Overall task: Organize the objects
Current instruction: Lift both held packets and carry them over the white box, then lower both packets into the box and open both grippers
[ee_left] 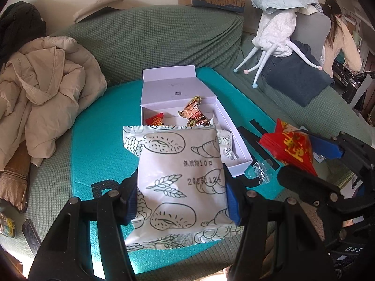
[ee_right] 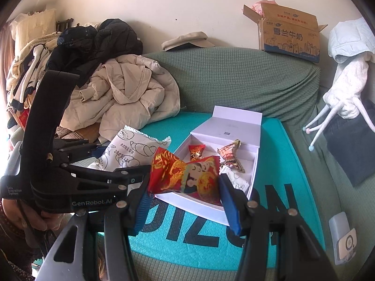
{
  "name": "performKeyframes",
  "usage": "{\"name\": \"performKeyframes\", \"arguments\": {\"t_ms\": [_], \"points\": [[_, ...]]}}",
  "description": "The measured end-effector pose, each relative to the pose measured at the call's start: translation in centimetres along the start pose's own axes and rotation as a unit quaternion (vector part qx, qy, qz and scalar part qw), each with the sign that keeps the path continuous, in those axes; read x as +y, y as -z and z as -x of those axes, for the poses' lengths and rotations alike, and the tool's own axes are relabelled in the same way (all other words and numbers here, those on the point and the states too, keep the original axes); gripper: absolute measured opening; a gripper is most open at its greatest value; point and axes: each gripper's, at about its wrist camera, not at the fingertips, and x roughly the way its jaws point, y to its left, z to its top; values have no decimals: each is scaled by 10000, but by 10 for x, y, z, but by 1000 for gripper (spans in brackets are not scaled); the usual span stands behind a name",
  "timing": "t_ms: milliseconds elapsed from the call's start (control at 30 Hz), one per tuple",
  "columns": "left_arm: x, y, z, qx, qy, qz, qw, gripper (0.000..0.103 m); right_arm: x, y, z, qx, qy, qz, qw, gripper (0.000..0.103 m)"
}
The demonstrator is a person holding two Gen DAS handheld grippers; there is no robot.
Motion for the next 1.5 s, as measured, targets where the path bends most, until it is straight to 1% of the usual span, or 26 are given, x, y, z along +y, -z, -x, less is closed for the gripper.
{"name": "performKeyframes", "arguments": {"t_ms": [167,433,600,767,867,967,1067,1300,1367,1500], "points": [[6,-13,-23,88,122,-8,9999,58,-13,-10,-22,92,60,-59,9999,55],[14,-36,-70,88,285,32,9995,58,-42,-31,-64,223,183,-217,9993,55],[19,-52,-93,114,404,118,9990,58,-55,-50,-85,194,238,-233,9993,55],[26,-69,-108,41,420,225,9989,58,-62,-71,-103,132,207,-153,9996,55],[33,-76,-115,-64,345,332,9988,58,-65,-77,-113,19,126,-56,9999,56],[41,-80,-124,-139,243,403,9988,58,-69,-77,-125,-36,101,13,9999,56],[48,-80,-138,-159,187,426,9988,58,-75,-74,-142,-7,-33,17,10000,56],[53,-70,-178,205,81,317,9993,58,-87,-51,-192,438,-236,-171,9986,56],[54,-67,-186,293,41,297,9991,58,-89,-42,-201,547,-286,-238,9978,56],[53,-60,-196,396,126,309,9987,58,-94,-29,-210,695,-338,-401,9962,56]]}}
